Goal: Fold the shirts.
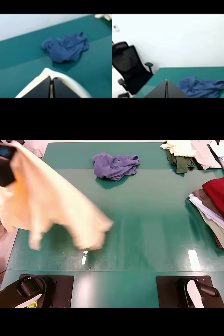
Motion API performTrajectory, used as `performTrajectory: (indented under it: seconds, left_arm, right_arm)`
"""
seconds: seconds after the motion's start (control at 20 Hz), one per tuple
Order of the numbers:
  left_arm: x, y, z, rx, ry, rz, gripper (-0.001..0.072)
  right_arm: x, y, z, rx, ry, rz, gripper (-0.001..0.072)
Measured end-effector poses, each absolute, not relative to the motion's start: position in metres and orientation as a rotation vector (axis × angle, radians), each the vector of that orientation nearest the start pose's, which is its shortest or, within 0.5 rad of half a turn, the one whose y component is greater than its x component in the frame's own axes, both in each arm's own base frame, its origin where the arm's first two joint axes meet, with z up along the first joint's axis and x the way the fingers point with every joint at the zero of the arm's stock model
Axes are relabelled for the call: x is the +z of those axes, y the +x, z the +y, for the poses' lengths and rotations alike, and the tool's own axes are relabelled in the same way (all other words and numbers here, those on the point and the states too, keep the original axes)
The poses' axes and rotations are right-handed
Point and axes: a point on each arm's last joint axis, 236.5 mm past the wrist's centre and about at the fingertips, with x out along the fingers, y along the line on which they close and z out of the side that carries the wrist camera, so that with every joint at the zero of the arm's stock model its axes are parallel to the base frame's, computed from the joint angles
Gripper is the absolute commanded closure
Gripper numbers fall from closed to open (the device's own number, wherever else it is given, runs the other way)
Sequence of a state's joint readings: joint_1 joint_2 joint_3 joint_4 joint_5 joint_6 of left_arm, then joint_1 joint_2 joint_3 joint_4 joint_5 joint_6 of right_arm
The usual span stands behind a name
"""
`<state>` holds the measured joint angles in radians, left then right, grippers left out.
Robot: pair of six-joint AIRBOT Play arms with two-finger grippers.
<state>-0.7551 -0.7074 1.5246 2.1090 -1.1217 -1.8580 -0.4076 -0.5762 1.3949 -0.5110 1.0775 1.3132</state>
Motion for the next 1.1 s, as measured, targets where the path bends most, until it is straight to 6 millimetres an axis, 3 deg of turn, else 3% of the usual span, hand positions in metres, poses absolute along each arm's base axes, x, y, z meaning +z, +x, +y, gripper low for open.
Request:
performTrajectory:
  seconds: [0.15,0.25,0.4,0.6,0.7,0.8,0.85,0.95,1.1]
  left_arm:
    - [0.399,0.279,-0.11,-0.261,0.147,0.227,0.0681]
    - [0.391,0.282,-0.122,-0.296,0.17,0.258,0.0681]
    - [0.386,0.28,-0.149,-0.388,0.15,0.277,0.0682]
    - [0.401,0.267,-0.19,-0.56,0.082,0.219,0.0682]
    - [0.408,0.267,-0.197,-0.584,0.08,0.188,0.0682]
    - [0.395,0.275,-0.197,-0.56,0.124,0.226,0.0681]
    - [0.373,0.281,-0.197,-0.542,0.168,0.292,0.0681]
    - [0.307,0.289,-0.202,-0.526,0.269,0.49,0.068]
    - [0.174,0.273,-0.215,-0.565,0.384,0.862,0.0681]
  right_arm:
    - [0.41,0.249,0.092,0.457,0.399,0.173,0.0686]
    - [0.378,0.251,0.1,0.49,0.443,0.271,0.0687]
    - [0.348,0.249,0.117,0.555,0.509,0.345,0.0687]
    - [0.316,0.253,0.13,0.588,0.556,0.402,0.0687]
    - [0.297,0.258,0.135,0.597,0.572,0.448,0.0687]
    - [0.275,0.264,0.144,0.617,0.591,0.522,0.0687]
    - [0.261,0.267,0.149,0.627,0.6,0.569,0.0686]
    - [0.221,0.271,0.16,0.637,0.6,0.695,0.0686]
    - [0.143,0.268,0.17,0.592,0.581,0.919,0.0685]
